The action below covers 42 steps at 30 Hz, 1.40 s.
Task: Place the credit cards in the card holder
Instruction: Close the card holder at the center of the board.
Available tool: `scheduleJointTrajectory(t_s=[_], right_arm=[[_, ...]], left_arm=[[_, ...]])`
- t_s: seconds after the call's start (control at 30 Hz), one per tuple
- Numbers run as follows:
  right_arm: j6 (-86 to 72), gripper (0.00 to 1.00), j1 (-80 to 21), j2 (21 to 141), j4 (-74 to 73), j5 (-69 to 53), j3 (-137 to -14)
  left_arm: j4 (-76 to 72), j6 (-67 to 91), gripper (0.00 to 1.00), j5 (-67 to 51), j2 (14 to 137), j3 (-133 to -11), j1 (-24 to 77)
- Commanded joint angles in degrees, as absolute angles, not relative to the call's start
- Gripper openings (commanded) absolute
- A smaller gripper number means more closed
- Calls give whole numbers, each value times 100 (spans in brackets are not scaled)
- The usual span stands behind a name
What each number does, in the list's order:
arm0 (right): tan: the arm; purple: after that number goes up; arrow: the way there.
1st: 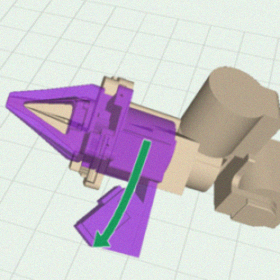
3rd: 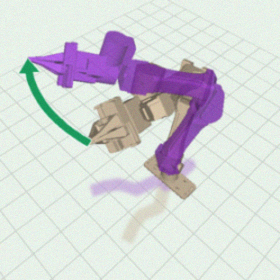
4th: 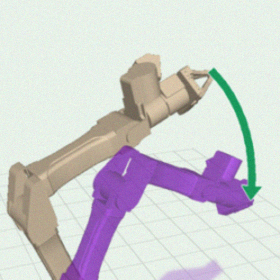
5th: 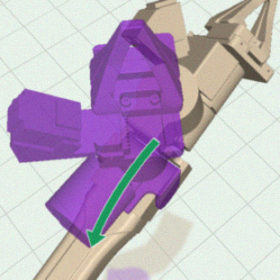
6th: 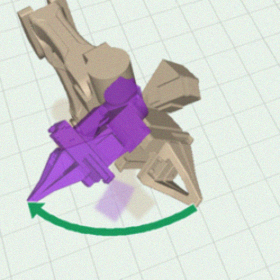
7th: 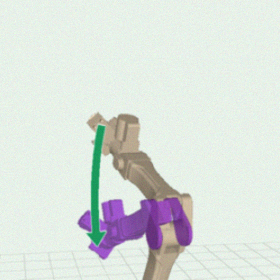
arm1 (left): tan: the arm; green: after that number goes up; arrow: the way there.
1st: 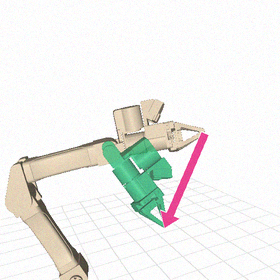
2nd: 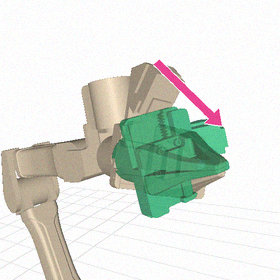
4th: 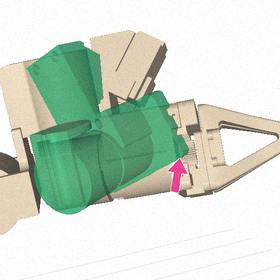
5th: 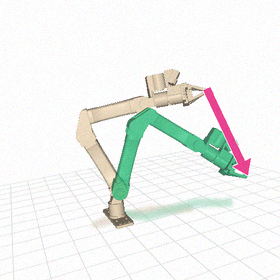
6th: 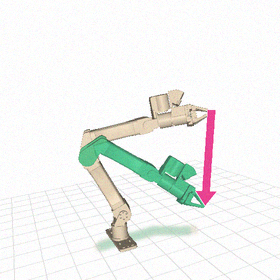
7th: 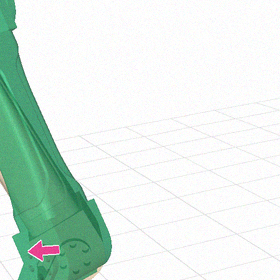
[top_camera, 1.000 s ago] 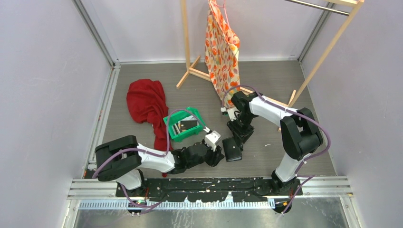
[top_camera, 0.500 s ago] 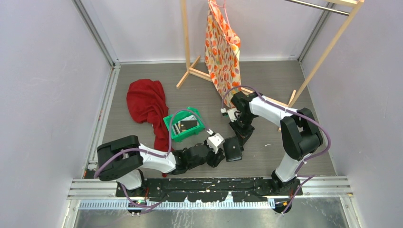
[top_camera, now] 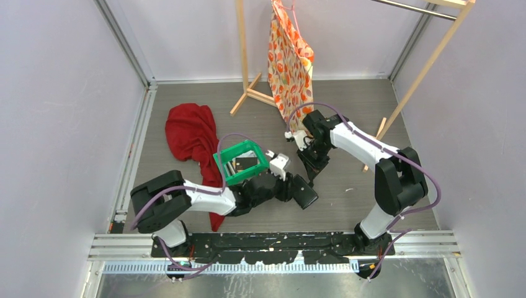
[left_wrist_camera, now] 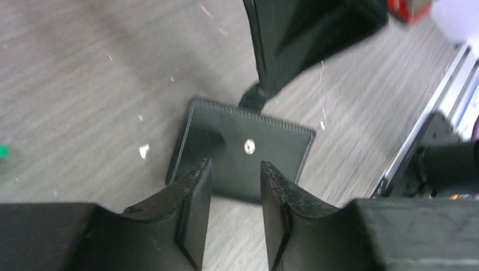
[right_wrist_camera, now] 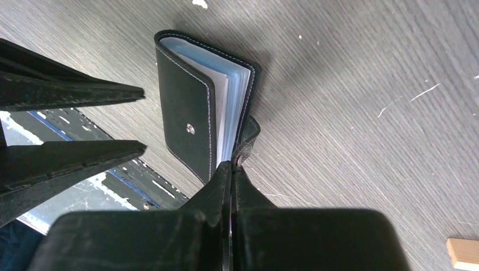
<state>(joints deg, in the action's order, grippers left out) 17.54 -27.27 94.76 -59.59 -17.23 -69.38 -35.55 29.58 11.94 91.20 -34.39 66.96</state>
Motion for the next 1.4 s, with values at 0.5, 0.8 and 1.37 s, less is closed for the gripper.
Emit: scheduleJointTrajectory(t_s=[0.5,0.8,1.37], right_arm=[[1908,1,-2703,9307,-5481,-2643,-6743],[2025,1,-2713,9651,-5506,-2531,-6452],[1737,1,-2712,9771,-5206,-2728,-6369]], left_arm=[[-2135,5026,7,748,10371,-4516,6247],[-2468,5475,4,511,10442,-4286,6151],[-2505,5500,4,400,10494,-4342,6153]])
